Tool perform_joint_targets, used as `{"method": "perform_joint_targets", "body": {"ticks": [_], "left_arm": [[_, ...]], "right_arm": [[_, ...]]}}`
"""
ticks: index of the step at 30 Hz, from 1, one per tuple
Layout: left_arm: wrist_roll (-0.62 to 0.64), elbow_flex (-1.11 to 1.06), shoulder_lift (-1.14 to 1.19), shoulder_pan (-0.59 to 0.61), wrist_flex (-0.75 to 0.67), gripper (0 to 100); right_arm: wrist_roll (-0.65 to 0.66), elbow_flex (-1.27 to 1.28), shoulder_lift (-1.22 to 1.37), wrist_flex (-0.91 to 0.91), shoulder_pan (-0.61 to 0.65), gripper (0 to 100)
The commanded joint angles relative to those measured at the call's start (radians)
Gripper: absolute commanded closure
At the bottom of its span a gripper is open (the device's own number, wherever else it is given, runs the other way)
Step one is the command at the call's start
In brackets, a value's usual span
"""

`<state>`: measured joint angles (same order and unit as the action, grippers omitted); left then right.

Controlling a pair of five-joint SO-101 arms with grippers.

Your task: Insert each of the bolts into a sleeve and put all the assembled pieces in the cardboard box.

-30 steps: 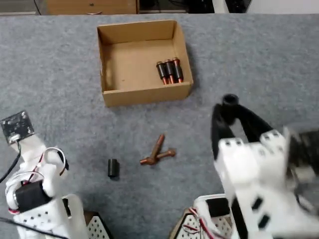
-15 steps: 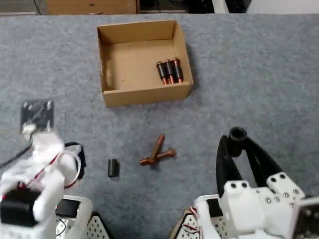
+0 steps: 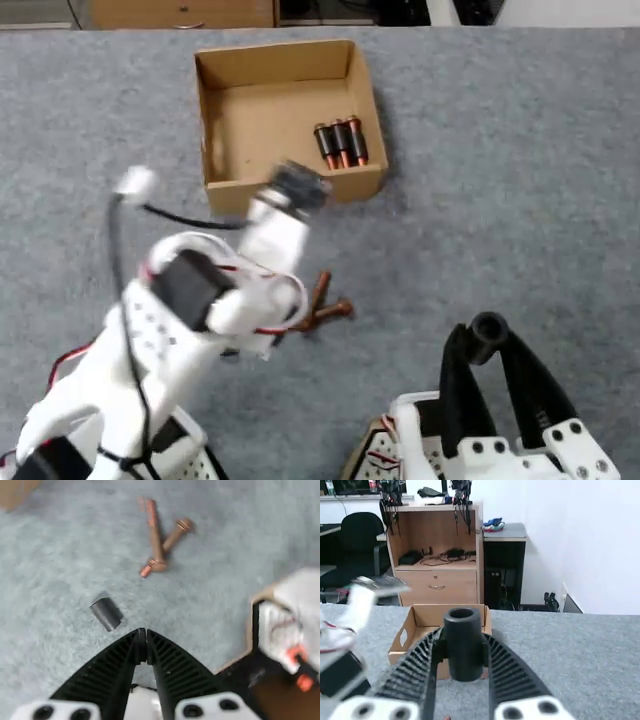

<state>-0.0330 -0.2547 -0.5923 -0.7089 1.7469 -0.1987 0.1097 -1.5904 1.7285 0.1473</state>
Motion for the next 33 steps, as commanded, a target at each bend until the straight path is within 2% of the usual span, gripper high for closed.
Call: {"method": "perform_joint_targets", "body": {"ticks": [1,4,11,16,23,33], "left_arm": [[-0.127,0.018,0.058,-0.064,0.011,98],[-0.233,0.031,0.13,-0.071,0.006,98],[-0.344,0.114,0.271,-0.068,0.003,98],[-0.448,0.157,0.325,-0.038,-0.097,98],[-0.509,0.137,0.409,-0.032,-0.187,85],[-0.574,0.078,0.581,-0.037,-0.361,85]], "right_arm": [[-0.009,0.002,0.002,0.023,-0.015,99.7],[-0.009,-0.002,-0.001,0.025,-0.015,99.7],[-0.009,-0.002,-0.004,0.037,-0.016,99.7],[-0.02,-0.008,-0.005,0.048,-0.067,99.7],[-0.043,-0.002,-0.005,0.052,-0.068,99.7],[-0.041,0.001,-0.004,0.054,-0.071,99.7]]}}
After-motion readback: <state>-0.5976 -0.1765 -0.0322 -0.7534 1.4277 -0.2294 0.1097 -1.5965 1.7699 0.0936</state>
